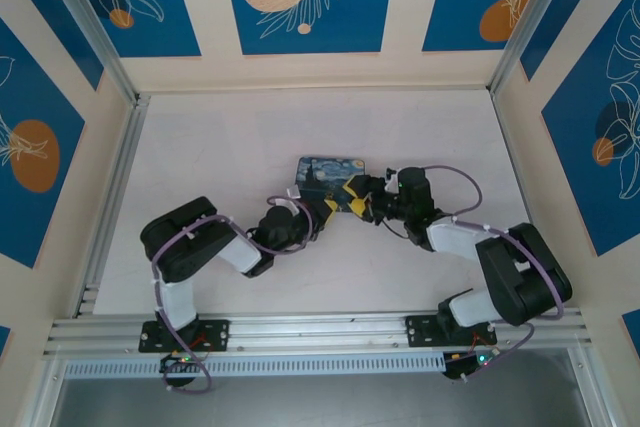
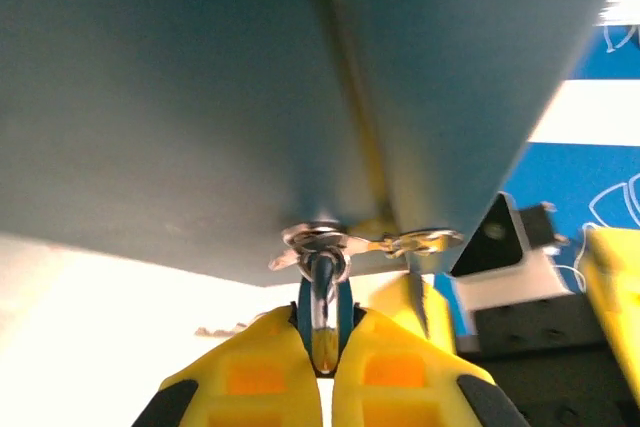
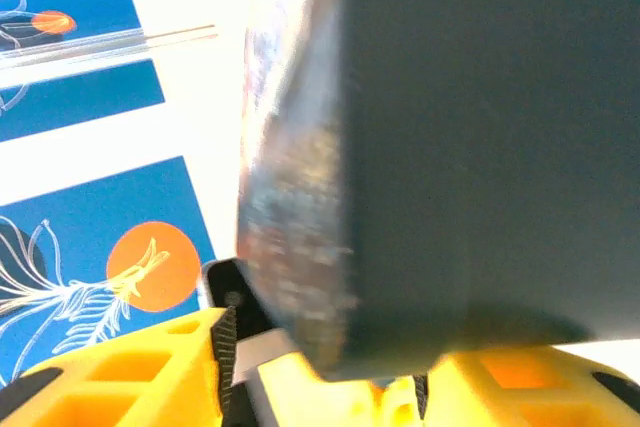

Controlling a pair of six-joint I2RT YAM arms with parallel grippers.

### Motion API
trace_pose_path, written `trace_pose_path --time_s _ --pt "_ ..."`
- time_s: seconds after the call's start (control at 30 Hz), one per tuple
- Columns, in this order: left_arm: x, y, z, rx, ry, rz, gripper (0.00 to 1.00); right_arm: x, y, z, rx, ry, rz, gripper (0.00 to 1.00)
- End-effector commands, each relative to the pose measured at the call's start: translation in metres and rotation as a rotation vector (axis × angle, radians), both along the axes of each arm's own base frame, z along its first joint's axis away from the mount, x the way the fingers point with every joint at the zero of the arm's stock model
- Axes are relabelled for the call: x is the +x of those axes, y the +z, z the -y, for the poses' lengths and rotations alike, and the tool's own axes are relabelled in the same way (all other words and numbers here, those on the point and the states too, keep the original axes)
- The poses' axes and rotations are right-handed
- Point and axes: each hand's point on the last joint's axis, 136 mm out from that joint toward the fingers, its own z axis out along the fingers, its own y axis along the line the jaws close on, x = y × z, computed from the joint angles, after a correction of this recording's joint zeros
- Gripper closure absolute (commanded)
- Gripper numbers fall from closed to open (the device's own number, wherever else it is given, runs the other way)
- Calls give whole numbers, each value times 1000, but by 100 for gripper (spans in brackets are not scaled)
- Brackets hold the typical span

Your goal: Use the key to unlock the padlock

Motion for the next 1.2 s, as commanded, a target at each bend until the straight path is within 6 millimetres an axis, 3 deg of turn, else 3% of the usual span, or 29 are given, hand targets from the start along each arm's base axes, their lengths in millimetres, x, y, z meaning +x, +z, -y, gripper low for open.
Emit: trace_pose_path --time_s 0.0,0.2,0.33,0.5,0.73,1.17 --pt "-2 -14 0 34 2 -10 100 -10 13 7 -30 39 66 36" --pt "-1 -18 0 41 -4 -27 100 -30 13 17 -213 144 117 34" --pt "-2 -18 1 54 -24 -51 100 -34 13 10 -375 289 238 35" --pt "-6 -19 2 70 -55 -106 100 -41 5 -2 -613 421 384 46" --pt "-14 -15 6 84 -132 -194 100 -46 -7 -7 -757 496 462 59" --pt "-15 7 6 102 -208 -239 100 -56 -30 -20 -964 657 502 66"
